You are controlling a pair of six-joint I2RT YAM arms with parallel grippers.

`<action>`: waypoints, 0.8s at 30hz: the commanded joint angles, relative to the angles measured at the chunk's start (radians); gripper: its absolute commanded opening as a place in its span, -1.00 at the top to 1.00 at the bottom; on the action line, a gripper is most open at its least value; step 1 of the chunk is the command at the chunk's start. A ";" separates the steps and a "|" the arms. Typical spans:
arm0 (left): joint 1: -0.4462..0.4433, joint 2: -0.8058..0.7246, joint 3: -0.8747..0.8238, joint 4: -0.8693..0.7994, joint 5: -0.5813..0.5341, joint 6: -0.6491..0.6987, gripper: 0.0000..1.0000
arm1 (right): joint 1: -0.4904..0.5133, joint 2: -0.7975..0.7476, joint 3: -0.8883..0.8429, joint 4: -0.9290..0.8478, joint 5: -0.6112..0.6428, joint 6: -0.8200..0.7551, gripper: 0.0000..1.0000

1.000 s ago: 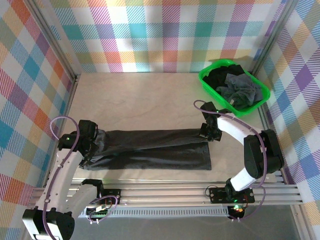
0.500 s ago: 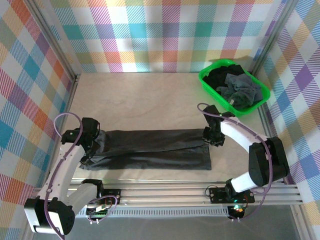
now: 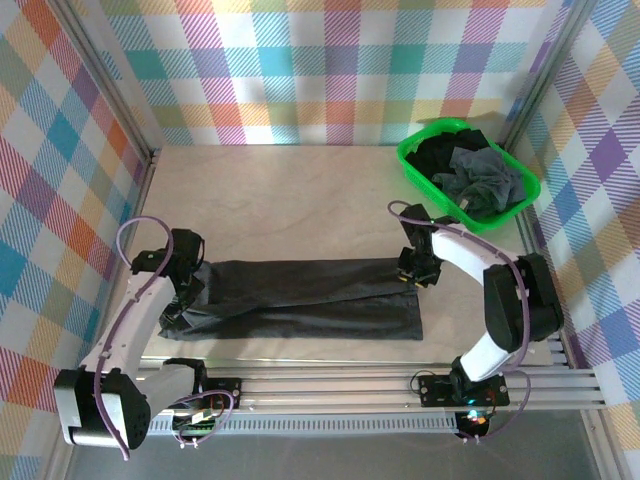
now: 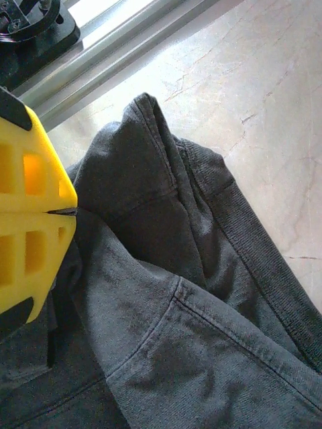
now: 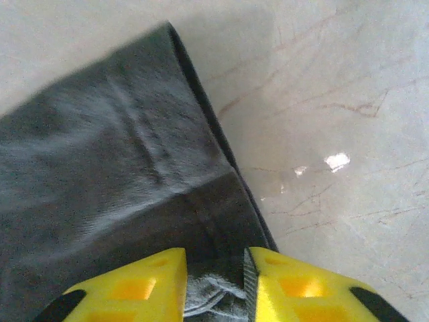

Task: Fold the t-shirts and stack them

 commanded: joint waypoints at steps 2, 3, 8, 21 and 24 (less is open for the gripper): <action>0.008 0.036 0.030 0.026 -0.015 0.018 1.00 | 0.006 -0.012 -0.040 -0.087 -0.029 -0.012 0.56; 0.007 0.044 0.031 0.031 -0.012 0.020 1.00 | 0.006 -0.027 -0.060 -0.096 -0.019 -0.020 0.68; 0.007 0.076 0.050 0.048 0.027 0.035 1.00 | 0.000 -0.062 -0.084 -0.091 0.003 -0.027 0.87; 0.122 0.192 0.255 0.129 0.159 0.168 0.02 | 0.057 -0.010 0.090 0.049 -0.121 -0.044 0.55; 0.222 0.329 0.296 0.197 0.248 0.219 0.05 | 0.081 0.100 0.126 0.051 -0.151 -0.002 0.59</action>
